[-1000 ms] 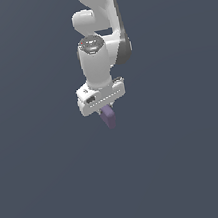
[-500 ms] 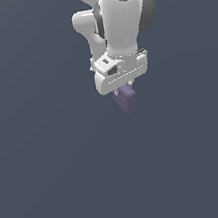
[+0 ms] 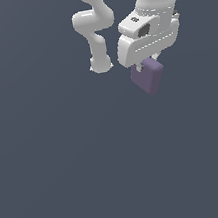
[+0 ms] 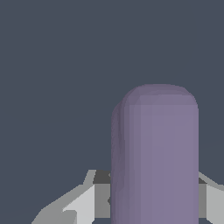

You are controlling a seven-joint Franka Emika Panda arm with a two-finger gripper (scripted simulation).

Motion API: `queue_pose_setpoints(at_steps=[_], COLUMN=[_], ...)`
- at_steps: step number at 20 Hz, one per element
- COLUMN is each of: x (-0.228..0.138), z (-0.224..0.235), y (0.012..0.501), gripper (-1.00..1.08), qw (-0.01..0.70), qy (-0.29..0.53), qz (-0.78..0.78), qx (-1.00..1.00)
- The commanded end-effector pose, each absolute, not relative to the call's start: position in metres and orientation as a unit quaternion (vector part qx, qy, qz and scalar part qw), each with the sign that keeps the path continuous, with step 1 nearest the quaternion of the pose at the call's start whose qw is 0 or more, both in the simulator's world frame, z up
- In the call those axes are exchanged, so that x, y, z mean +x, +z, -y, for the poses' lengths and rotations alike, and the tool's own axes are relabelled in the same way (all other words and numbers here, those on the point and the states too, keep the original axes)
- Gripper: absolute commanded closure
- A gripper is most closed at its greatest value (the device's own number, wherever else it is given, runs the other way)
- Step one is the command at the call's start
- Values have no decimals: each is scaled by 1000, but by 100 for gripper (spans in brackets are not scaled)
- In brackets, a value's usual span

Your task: Pick up the object and move it to a goal position.

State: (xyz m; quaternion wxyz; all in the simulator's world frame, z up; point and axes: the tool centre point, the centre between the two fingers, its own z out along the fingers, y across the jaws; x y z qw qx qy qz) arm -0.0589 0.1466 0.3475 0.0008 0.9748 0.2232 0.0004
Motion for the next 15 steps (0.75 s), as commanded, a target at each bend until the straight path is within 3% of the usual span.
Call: queue_pose_setpoints(at_steps=[1,15], x=[-59,-55], z=[-162,-193], y=[365,400], gripper=[108,108], qw=[1,0], qy=[0,0], qz=[-223,-222], qx=[975,975])
